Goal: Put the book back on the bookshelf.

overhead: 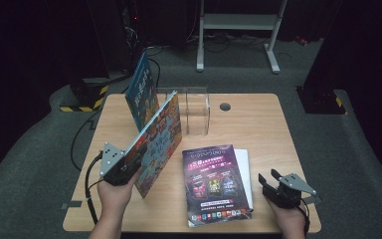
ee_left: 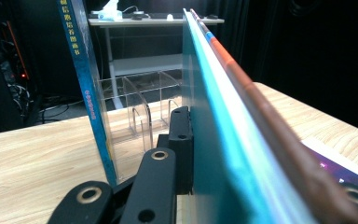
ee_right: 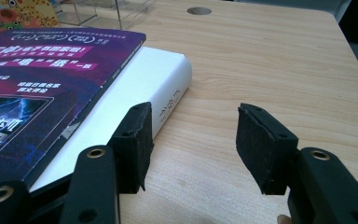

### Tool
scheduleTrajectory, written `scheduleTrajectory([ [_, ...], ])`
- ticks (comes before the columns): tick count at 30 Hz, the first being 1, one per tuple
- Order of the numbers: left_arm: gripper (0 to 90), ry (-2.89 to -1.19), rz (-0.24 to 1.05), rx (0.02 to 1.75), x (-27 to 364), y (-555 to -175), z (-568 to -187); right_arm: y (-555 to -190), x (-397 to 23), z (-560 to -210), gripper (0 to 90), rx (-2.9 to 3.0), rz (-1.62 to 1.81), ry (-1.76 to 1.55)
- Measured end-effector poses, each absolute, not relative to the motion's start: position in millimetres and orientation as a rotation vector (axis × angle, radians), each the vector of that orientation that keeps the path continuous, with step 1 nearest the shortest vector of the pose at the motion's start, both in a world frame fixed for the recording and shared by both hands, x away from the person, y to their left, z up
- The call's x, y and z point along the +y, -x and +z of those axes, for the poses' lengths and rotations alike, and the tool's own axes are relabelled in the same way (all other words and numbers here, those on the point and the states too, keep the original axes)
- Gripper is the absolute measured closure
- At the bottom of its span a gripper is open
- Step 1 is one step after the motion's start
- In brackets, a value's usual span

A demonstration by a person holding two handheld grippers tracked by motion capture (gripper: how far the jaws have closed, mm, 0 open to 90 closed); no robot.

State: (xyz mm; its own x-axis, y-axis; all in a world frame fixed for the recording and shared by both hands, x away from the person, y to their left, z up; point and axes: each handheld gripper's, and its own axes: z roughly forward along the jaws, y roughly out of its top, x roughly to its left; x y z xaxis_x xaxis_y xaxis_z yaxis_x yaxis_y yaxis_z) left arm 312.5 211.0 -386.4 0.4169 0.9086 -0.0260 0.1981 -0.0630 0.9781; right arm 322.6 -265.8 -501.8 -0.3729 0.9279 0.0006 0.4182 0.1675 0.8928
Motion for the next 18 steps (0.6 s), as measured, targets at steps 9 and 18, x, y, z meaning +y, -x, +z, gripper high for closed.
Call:
scheduleTrajectory([
  [9, 79.8, -1.555, 0.827, 0.994, 205, -314, -387, -320, -269, -502, 45.8, 1.872, 1.158, -1.277],
  [18, 80.9, -1.574, 0.84, 1.004, 195, -318, -380, -321, -268, -503, 45.8, 1.877, 1.163, -1.278],
])
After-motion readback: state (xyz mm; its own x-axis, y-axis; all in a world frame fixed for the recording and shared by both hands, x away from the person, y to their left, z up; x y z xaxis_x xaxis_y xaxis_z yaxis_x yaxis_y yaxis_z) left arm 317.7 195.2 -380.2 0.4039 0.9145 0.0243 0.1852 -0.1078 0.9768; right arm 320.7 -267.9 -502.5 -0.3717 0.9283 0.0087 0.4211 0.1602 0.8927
